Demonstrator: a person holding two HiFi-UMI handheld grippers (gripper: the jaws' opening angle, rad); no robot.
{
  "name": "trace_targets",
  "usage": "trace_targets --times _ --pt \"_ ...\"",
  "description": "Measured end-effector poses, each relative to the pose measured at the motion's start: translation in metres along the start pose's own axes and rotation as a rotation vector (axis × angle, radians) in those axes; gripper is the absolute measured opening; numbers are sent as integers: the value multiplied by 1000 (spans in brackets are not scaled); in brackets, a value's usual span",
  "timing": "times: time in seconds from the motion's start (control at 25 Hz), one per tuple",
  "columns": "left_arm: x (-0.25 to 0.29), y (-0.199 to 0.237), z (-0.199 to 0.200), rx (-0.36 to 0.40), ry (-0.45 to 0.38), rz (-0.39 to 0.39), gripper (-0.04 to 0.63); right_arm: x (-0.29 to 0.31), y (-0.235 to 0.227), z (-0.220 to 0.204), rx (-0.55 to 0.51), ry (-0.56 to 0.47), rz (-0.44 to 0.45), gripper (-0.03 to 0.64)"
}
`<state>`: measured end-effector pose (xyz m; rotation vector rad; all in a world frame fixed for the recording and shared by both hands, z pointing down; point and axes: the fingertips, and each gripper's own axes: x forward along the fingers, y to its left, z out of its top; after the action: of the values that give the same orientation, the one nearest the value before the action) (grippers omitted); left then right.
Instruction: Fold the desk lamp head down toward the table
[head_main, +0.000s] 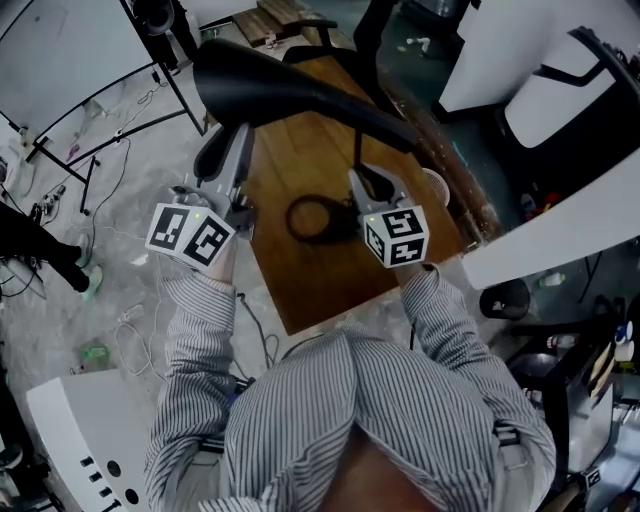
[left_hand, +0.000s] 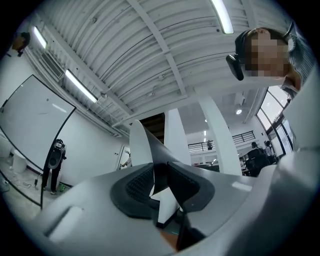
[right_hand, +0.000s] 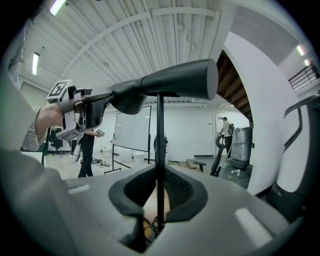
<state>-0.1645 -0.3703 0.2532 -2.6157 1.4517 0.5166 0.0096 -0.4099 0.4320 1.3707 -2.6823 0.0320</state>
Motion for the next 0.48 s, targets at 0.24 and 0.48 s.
trace_targets --times 0.24,0.48 --pt "-17 3 -55 -87 75 46 87 -1 -3 0 -5 5 -12 49" --pt "-30 -12 -121 -228 169 79 86 -1 -1 -1 -21 7 -26 49"
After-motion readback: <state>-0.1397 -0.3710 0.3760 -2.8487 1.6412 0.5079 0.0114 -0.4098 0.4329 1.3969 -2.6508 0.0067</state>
